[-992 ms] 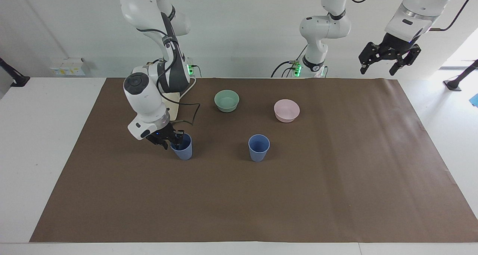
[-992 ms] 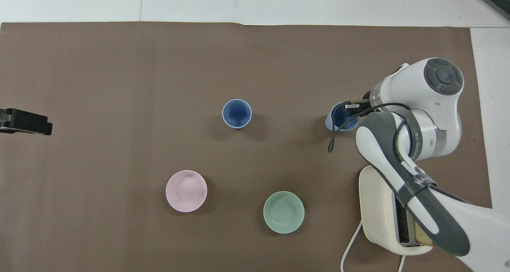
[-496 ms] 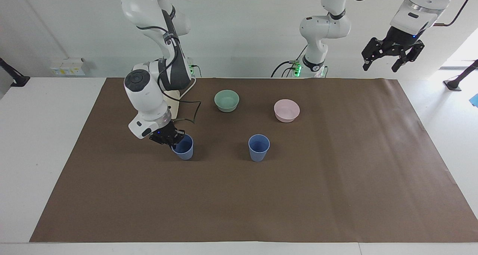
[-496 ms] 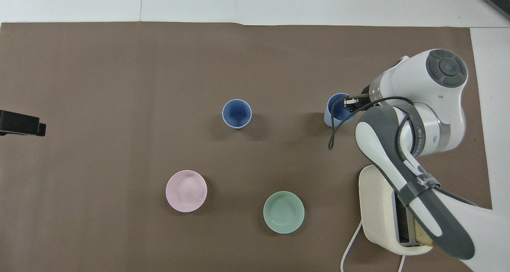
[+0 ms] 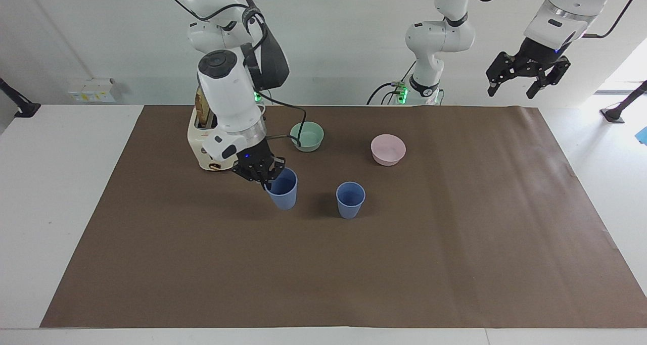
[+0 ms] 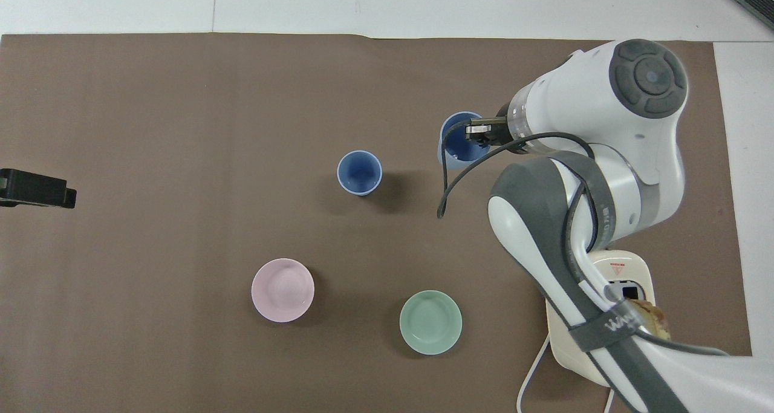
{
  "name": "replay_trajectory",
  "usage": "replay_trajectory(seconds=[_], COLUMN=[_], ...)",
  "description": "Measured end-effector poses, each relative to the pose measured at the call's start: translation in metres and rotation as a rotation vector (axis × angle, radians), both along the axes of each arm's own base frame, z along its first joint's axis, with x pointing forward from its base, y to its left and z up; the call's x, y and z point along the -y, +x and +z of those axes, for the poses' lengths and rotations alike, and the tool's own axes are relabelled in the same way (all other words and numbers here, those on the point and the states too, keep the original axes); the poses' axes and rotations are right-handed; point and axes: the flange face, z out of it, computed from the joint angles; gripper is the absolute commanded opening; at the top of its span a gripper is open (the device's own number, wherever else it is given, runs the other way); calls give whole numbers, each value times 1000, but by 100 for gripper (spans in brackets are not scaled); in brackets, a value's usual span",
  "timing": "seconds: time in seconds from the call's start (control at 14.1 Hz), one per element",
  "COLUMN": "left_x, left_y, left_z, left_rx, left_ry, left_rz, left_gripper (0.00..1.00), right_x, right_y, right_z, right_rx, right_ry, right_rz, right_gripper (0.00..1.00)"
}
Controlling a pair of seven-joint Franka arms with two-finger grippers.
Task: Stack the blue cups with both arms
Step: 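Carry the held cup with the right gripper above the first blue cup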
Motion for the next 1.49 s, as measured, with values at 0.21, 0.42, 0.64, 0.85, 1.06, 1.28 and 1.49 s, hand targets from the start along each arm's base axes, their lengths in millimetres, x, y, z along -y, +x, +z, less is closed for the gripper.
replay_trajectory(seconds=[0.21,0.42,0.64,0.85,1.06,1.28,1.49], left_x=[1,-2,5,6,-6,-10,-10], left_y=[0,0,-1,-1,0,1,1], left_z=[0,0,0,0,0,0,0], left_rx=[-1,-1,-1,-1,-1,-1,-1], left_ry=[-2,-2,-3,-3,-4,-4,-4], left_rz=[-2,3,-10,-11,10,20,19], left_gripper=[100,100,100,100,100,100,100], right_x=[-41,-75,-97,-118,-132,-135,-137], right_y=[-10,-20,-28,-33,-34,-29,-26], right_z=[11,20,22,17,4,-13,-24], right_rx=[23,51,66,89,84,84,73], right_ry=[11,25,34,54,57,60,57], right_rz=[56,105,139,167,185,184,183], right_gripper=[0,0,0,0,0,0,0])
